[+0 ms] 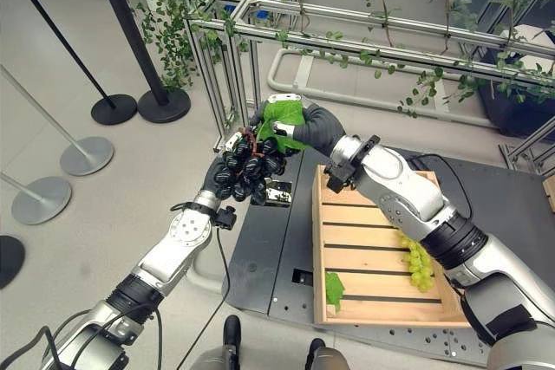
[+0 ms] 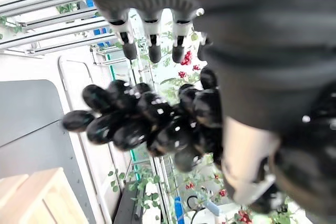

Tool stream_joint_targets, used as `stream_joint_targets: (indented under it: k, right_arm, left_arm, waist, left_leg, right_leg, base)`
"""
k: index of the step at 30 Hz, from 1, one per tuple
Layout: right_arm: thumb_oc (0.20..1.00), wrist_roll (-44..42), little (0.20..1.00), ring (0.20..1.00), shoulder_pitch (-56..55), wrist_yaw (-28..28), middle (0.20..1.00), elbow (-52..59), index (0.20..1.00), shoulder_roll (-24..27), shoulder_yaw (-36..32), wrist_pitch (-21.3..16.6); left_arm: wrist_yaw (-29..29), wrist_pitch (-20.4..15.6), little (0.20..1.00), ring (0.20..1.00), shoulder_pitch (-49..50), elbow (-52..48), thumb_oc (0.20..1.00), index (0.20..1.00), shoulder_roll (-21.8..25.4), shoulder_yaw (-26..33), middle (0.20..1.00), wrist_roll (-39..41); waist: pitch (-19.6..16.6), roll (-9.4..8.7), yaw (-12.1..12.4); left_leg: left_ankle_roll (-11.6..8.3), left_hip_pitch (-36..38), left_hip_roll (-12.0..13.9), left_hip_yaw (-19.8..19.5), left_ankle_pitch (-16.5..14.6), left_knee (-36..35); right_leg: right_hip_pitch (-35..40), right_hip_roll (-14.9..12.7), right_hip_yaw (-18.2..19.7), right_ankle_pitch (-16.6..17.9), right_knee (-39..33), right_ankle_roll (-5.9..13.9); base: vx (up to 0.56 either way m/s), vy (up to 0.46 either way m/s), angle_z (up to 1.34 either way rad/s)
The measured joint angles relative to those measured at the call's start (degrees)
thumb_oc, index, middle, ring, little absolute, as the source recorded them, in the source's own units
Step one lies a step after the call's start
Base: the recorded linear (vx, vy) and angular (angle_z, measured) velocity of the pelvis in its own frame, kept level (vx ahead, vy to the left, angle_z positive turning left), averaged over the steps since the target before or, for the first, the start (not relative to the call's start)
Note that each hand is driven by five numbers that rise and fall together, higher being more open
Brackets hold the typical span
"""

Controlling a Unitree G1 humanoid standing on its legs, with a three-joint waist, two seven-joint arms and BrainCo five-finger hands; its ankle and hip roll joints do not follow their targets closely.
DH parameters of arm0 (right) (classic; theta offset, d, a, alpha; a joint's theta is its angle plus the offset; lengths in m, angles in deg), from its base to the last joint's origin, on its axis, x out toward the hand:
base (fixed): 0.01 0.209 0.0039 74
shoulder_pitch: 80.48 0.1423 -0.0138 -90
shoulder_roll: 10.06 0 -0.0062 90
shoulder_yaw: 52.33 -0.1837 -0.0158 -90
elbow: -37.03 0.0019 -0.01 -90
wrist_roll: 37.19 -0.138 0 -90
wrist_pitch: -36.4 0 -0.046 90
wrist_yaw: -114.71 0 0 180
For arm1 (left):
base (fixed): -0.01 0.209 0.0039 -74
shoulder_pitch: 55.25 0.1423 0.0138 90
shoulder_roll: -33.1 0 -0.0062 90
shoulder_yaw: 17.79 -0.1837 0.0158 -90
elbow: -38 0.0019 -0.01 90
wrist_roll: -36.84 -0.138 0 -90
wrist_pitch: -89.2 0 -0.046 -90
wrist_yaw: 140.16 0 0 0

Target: Pick up the fruits from the basket on one side to the basket on the other side

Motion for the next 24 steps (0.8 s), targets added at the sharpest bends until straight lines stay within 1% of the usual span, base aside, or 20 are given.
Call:
stream_joint_targets:
  k: [2,8,13,16,17,20,24]
  right_arm:
    - [0.2,0.32,0.2,0.2,0.0,0.03,0.2,-1.37,0.2,0.0,0.0,0.15]
    - [0.2,3.42,0.2,0.2,0.0,0.73,0.2,-5.04,0.2,-0.01,0.0,1.01]
    - [0.2,3.63,0.2,0.2,0.0,1.27,0.2,-6.42,0.2,0.0,-0.07,1.17]
    - [0.2,4.67,0.2,0.2,0.0,1.33,0.2,-7.05,0.2,0.11,-0.1,1.45]
    - [0.2,4.86,0.2,0.2,0.0,1.27,0.2,-7.08,0.2,0.22,-0.13,1.53]
    - [0.2,6.25,0.2,0.2,0.05,1.13,0.2,-8.3,0.2,2.02,-0.23,2.31]
    - [0.2,10.16,0.2,0.2,0.05,1.49,0.2,-11.63,0.2,3.3,-0.41,2.53]
  left_arm:
    - [-1.38,0.0,1.0,1.0,0.01,0.0,1.0,1.0,0.44,-0.1,1.0,2.14]
    - [-2.85,0.0,1.0,1.0,-0.02,0.01,1.0,1.0,0.67,-0.16,1.0,3.74]
    - [-5.02,0.0,1.0,1.0,-0.03,0.02,1.0,1.0,0.79,-1.58,1.0,6.58]
    - [-7.37,0.14,1.0,1.0,0.05,0.07,1.0,1.0,0.8,-2.11,1.0,10.98]
    - [-7.83,0.16,1.0,1.0,0.11,0.06,1.0,1.0,0.91,-2.06,1.0,11.3]
    - [-10.33,0.4,1.0,1.0,0.53,0.05,1.0,1.0,3.16,-2.09,1.0,14.96]
    - [-11.61,0.47,1.0,1.0,0.7,-0.02,1.0,1.0,5.32,-1.96,1.0,17.96]
  waist:
    - [0.0,0.0,0.0]
    - [0.0,0.0,0.04]
    - [0.0,0.0,0.05]
    - [0.0,0.0,0.03]
    - [0.0,0.0,0.06]
    - [0.0,0.01,0.11]
    - [0.0,0.01,0.21]
  left_leg:
    - [0.0,0.01,-0.01,0.0,0.0,0.0]
    - [0.0,0.01,-0.03,-0.06,0.01,0.02]
    - [0.0,0.04,-0.04,-0.08,0.01,0.02]
    - [0.01,0.05,-0.06,-0.09,0.01,0.03]
    - [0.01,0.06,-0.06,-0.09,0.01,0.02]
    - [0.01,0.1,-0.06,-0.11,0.01,0.02]
    - [0.01,0.09,-0.12,-0.14,0.02,0.0]
  right_leg:
    - [0.01,0.0,-0.01,0.0,0.0,0.0]
    - [0.06,-0.01,-0.07,0.0,0.01,0.0]
    - [0.11,-0.01,-0.08,0.0,0.0,0.0]
    - [0.13,-0.02,-0.1,0.0,0.0,0.0]
    - [0.15,-0.02,-0.1,0.0,0.0,0.0]
    - [0.19,-0.04,-0.12,0.0,0.0,0.0]
    - [0.2,-0.1,-0.14,-0.01,0.0,0.02]
  base:
    - [0.0,0.0,0.0]
    - [0.0,0.0,0.0]
    - [0.0,0.0,0.0]
    - [0.0,0.0,0.0]
    - [0.0,0.0,0.0]
    - [0.0,0.0,0.0]
    - [0.0,0.0,0.0]
